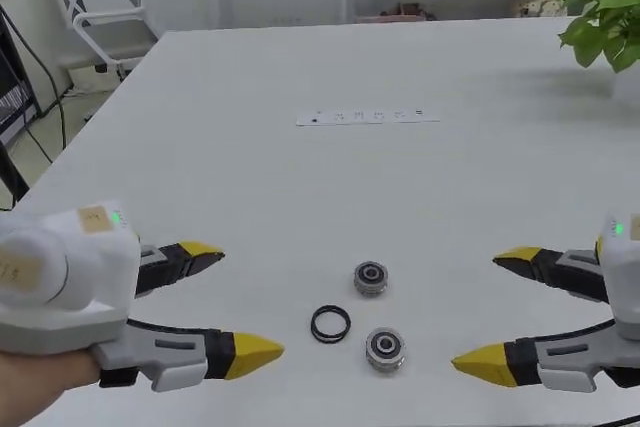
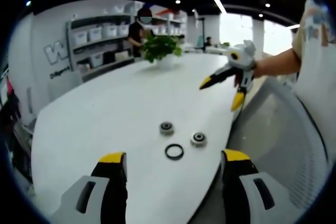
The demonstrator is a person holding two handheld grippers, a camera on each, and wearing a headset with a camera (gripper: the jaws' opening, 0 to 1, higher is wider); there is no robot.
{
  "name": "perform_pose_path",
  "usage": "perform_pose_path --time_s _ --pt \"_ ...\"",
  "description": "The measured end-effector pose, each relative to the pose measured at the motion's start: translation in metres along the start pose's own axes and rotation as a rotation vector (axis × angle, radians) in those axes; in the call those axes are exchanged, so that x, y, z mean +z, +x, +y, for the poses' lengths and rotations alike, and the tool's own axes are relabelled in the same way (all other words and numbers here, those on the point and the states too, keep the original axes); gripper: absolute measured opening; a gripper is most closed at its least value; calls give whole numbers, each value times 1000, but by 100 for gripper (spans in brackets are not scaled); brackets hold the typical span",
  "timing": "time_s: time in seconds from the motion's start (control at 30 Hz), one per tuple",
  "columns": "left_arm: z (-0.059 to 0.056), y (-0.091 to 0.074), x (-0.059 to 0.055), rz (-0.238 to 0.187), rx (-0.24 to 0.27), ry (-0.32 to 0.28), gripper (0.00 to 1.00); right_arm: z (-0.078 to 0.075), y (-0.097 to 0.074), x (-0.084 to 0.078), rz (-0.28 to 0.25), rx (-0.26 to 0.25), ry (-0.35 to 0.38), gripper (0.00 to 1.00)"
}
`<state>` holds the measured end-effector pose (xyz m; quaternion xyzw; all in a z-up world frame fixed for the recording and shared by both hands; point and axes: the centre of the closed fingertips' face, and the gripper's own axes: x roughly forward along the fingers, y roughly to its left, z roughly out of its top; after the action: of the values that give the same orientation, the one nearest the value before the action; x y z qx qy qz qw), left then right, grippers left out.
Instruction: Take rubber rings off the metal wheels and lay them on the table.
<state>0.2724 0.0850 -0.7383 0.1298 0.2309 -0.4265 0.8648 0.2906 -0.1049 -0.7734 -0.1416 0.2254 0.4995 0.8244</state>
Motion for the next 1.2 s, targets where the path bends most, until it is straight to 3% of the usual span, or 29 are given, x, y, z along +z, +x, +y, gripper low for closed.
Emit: perform_pose_path --time_s 0.17,0.33,0.5,1.2 --pt "-1 -2 -2 3 13 3 74 -2 -7 -2 -9 -14 11 82" --pt "0 -5 1 -20 36 0 74 -3 -12 -6 -12 -27 15 83" --pt "0 -6 -5 -14 44 -9 74 -6 -15 -9 -13 -39 19 83" --pt "1 -16 2 -42 71 -5 74 -9 -24 -5 -31 -73 15 85"
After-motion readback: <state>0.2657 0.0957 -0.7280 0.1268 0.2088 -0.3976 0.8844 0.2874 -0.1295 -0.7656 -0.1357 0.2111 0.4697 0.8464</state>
